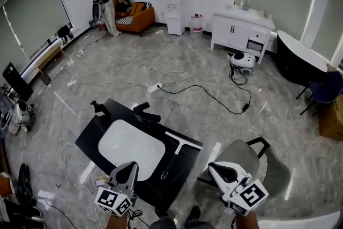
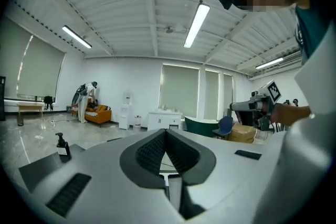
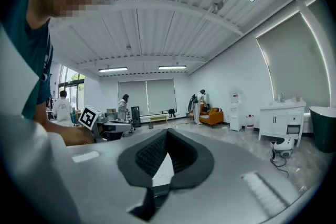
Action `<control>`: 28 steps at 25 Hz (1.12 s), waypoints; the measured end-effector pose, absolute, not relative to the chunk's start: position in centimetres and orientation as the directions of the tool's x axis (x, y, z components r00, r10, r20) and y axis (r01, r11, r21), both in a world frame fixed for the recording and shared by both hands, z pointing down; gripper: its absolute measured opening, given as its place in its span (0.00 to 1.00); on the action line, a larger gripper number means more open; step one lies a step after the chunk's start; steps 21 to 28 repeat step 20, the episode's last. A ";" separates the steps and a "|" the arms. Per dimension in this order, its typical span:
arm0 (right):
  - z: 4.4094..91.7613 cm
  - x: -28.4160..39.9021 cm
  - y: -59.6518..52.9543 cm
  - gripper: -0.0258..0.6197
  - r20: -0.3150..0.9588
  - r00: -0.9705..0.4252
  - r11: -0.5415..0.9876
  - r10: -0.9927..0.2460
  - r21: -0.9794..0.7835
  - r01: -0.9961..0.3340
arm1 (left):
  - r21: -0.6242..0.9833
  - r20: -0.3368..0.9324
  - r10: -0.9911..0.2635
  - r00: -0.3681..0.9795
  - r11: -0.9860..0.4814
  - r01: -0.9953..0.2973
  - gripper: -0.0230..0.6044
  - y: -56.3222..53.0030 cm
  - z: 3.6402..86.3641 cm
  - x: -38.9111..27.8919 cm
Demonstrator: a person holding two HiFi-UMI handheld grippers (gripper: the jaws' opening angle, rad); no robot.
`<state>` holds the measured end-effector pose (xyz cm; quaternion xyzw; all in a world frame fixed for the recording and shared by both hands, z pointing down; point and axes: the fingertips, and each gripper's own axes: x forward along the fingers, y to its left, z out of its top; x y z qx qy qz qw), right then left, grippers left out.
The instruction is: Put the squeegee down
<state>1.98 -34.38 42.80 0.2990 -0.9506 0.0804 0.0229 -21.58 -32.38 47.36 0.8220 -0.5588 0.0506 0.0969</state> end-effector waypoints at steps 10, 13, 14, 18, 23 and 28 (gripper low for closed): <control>36.8 0.5 -30.5 0.05 0.038 -0.862 0.857 -0.506 -0.089 -0.507 | 0.050 0.135 -0.949 0.283 -0.279 -0.959 0.05 -24.5 42.4 -24.7; 36.0 0.5 -29.7 0.05 0.028 -0.869 0.866 -0.494 -0.074 -0.494 | 0.045 0.129 -0.957 0.261 -0.257 -0.965 0.04 -23.2 42.0 -25.1; 35.9 0.5 -29.5 0.05 0.031 -0.870 0.867 -0.491 -0.071 -0.492 | 0.046 0.126 -0.958 0.256 -0.253 -0.966 0.04 -22.9 42.1 -25.2; 35.6 0.5 -28.7 0.05 0.039 -0.875 0.872 -0.482 -0.067 -0.484 | 0.042 0.123 -0.960 0.251 -0.248 -0.968 0.04 -22.2 41.7 -25.0; 35.5 0.5 -28.4 0.05 0.036 -0.878 0.875 -0.478 -0.067 -0.479 | 0.043 0.120 -0.961 0.250 -0.246 -0.968 0.04 -21.9 41.9 -24.9; 35.5 0.5 -28.4 0.05 0.036 -0.878 0.875 -0.478 -0.067 -0.479 | 0.043 0.120 -0.961 0.250 -0.246 -0.968 0.04 -21.9 41.9 -24.9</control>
